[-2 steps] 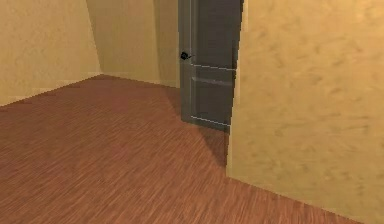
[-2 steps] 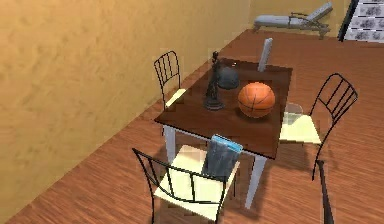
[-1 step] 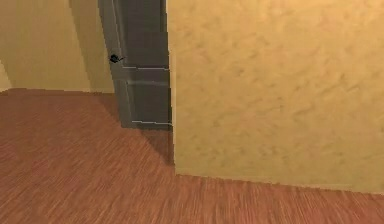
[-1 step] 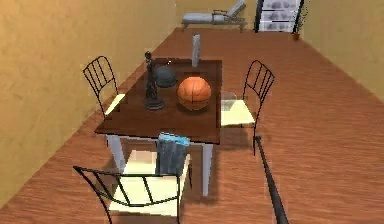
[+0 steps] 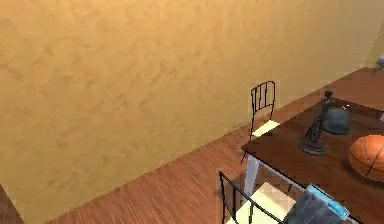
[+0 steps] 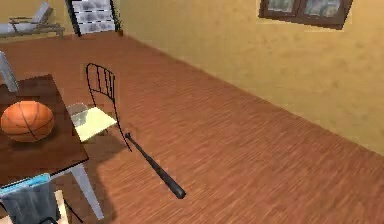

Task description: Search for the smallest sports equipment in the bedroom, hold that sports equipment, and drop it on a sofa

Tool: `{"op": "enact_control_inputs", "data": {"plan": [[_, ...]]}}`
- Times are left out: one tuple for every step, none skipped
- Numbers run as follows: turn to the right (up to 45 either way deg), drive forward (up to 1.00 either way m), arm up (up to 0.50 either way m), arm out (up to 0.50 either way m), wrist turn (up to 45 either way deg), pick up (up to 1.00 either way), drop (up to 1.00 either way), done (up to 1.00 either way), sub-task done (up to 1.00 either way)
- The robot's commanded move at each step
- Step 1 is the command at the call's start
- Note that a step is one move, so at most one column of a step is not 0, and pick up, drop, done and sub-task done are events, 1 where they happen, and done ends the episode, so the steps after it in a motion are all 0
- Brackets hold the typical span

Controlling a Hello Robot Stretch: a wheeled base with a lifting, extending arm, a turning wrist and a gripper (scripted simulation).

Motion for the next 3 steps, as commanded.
{"op": "enact_control_inputs", "data": {"plan": [[45.0, 0.0, 0.0, 0.0, 0.0, 0.0, 0.0, 0.0, 0.0], [27.0, 0.0, 0.0, 0.0, 0.0, 0.0, 0.0, 0.0, 0.0], [0.0, 0.55, 0.0, 0.0, 0.0, 0.0, 0.0, 0.0, 0.0]]}}
